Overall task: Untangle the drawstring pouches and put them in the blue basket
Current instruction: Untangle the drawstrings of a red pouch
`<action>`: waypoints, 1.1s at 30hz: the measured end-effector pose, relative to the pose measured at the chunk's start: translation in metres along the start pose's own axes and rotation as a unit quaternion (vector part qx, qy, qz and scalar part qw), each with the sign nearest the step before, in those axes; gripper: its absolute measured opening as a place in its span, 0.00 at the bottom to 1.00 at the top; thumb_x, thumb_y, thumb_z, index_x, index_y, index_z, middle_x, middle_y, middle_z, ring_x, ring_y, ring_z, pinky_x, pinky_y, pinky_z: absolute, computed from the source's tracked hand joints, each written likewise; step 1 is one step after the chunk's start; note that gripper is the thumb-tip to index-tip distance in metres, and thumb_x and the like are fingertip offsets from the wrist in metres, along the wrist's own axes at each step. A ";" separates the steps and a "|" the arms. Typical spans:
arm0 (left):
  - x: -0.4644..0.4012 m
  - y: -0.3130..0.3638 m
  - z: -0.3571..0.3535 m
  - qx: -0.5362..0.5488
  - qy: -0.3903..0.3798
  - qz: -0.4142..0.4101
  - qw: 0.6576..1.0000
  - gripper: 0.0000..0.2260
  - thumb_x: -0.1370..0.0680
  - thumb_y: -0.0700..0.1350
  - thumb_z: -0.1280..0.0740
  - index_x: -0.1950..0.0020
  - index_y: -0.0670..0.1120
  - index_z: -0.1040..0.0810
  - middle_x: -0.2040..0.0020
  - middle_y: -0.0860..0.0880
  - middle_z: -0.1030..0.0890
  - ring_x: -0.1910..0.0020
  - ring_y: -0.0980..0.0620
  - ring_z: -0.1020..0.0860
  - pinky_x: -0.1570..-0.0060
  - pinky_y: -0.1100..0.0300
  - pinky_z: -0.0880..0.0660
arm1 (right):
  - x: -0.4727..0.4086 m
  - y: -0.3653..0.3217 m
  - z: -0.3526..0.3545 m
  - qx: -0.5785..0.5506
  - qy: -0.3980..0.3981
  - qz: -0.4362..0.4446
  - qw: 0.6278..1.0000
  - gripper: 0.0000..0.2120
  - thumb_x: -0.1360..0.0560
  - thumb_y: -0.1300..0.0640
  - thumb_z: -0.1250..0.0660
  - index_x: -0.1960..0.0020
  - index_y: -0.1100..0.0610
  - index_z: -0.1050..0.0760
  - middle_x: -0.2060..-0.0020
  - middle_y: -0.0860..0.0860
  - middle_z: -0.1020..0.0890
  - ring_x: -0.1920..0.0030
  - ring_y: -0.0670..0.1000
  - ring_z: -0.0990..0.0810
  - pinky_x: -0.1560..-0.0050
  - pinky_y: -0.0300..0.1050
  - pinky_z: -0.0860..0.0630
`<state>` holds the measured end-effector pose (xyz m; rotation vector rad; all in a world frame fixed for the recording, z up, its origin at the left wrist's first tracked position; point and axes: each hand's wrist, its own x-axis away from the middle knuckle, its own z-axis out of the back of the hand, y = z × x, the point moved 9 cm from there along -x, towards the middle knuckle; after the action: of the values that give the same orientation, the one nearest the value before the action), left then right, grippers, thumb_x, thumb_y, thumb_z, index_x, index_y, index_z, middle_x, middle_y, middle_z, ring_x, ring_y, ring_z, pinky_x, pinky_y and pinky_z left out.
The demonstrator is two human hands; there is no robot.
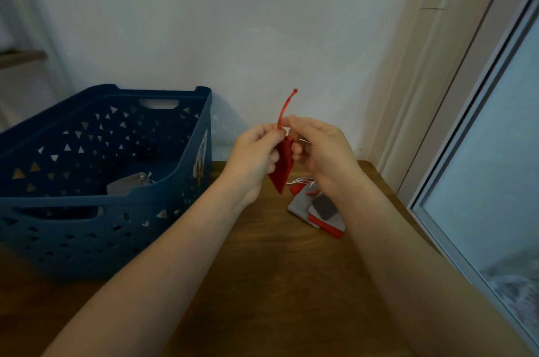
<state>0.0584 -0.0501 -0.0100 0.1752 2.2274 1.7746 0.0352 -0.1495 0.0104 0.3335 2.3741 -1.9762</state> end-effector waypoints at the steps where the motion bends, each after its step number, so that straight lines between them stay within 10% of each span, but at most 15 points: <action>1: 0.000 -0.002 -0.003 0.059 -0.023 0.018 0.998 0.10 0.20 0.43 0.39 0.60 0.46 0.26 0.72 0.52 0.30 0.79 0.60 0.37 0.81 0.70 0.40 | 0.000 0.004 -0.001 -0.048 -0.009 -0.019 0.999 0.08 0.22 0.59 0.37 0.53 0.60 0.21 0.71 0.49 0.29 0.74 0.44 0.32 0.68 0.37 0.32; 7: 0.004 -0.011 -0.015 0.216 -0.107 0.090 0.966 0.12 0.19 0.47 0.44 0.60 0.47 0.30 0.78 0.54 0.36 0.82 0.60 0.40 0.82 0.69 0.46 | 0.004 0.015 -0.004 -0.172 -0.049 -0.064 0.982 0.09 0.21 0.58 0.42 0.51 0.59 0.23 0.68 0.48 0.27 0.75 0.42 0.33 0.73 0.33 0.35; 21: 0.007 0.016 -0.012 -0.263 -0.146 -0.021 0.954 0.12 0.18 0.43 0.45 0.61 0.44 0.32 0.74 0.47 0.30 0.75 0.54 0.30 0.71 0.65 0.31 | 0.017 -0.017 -0.001 0.189 -0.063 0.174 0.964 0.18 0.23 0.71 0.42 0.39 0.55 0.27 0.51 0.50 0.18 0.78 0.42 0.32 0.74 0.35 0.32; 26: 0.010 0.021 -0.022 -0.263 -0.186 -0.041 0.946 0.12 0.18 0.42 0.47 0.61 0.45 0.33 0.73 0.50 0.32 0.74 0.55 0.32 0.67 0.62 0.31 | 0.018 -0.024 0.005 0.221 0.019 0.204 0.953 0.14 0.23 0.65 0.37 0.44 0.49 0.22 0.59 0.51 0.16 0.64 0.65 0.19 0.61 0.61 0.21; 30: 0.011 0.019 -0.022 -0.287 -0.187 -0.068 0.937 0.09 0.18 0.44 0.43 0.57 0.44 0.29 0.72 0.51 0.28 0.73 0.56 0.29 0.65 0.61 0.29 | 0.018 -0.027 -0.001 0.370 0.025 0.244 0.896 0.15 0.23 0.65 0.37 0.41 0.52 0.22 0.63 0.48 0.17 0.73 0.39 0.26 0.64 0.38 0.23; 33: 0.012 0.024 -0.022 -0.374 -0.184 -0.127 0.900 0.11 0.19 0.47 0.42 0.59 0.44 0.28 0.71 0.50 0.26 0.73 0.57 0.27 0.65 0.65 0.28 | 0.013 -0.021 0.000 0.400 0.003 0.203 0.894 0.15 0.24 0.67 0.37 0.41 0.55 0.21 0.66 0.45 0.20 0.73 0.42 0.24 0.63 0.34 0.23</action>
<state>0.0386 -0.0622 0.0155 0.0417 1.1435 2.0852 0.0183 -0.1507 0.0290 0.7687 1.2026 -2.5744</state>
